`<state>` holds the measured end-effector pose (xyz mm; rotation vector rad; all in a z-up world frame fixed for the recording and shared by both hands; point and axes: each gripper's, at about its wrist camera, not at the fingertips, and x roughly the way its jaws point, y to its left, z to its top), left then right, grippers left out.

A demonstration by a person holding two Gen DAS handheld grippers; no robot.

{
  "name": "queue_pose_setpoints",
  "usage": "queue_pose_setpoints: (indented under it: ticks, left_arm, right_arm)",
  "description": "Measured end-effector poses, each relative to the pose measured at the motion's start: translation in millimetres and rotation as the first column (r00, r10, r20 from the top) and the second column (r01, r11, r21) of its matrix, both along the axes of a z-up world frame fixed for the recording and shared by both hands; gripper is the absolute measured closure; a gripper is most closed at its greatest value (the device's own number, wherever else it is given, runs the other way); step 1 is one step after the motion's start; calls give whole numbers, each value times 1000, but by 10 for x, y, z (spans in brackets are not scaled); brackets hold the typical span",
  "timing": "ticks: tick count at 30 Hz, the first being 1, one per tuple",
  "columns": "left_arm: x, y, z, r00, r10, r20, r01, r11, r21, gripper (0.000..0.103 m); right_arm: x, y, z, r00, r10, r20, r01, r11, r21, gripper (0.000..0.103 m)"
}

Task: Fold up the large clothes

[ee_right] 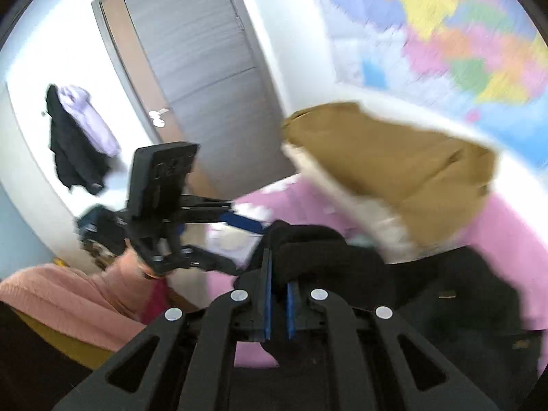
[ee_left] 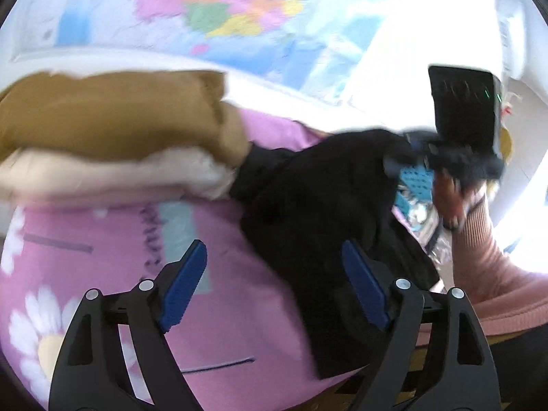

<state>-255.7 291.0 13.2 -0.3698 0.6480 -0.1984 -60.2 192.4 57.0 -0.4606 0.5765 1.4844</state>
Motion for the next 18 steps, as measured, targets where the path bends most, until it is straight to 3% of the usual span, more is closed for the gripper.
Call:
queue_pose_setpoints:
  ticks: [5,7,9,11,12,14,18]
  left_arm:
    - [330,-367,-86,994,-110,-25,111,993,47,22]
    - [540,-499,-231,988,-137,-64,141,988,56,22]
    - [713,-599,-362,984,-142,-104,149,986,69,22]
    - [910,-710,-512,978,-144,-151,158,983,91,22]
    - [976,-752,-556,979,-126,-163,146,982,119,24]
    - [1118,-866,-641,979,-83,-184,122,970,209,28]
    - [1256,-922,-684,981,-16,-193,74,951,301,43]
  right_arm:
    - [139,-571,167,971,-133,200,155,983,-98,94]
    - [223,-776,17,946,-183,266,231,960,-161,92]
    - [348,-902,-305,909,-251,333,338,911,-237,89]
    - [472,-981,-586,888,-302,347,410,863,-295,66]
    - [544,-1062,-730,857,-343,384,467,832,-299,43]
    - [675,-1284,-899,881,-391,265,459,841,-285,39]
    - [791,-1787,-1091,864,-494,101,504,844,-185,29]
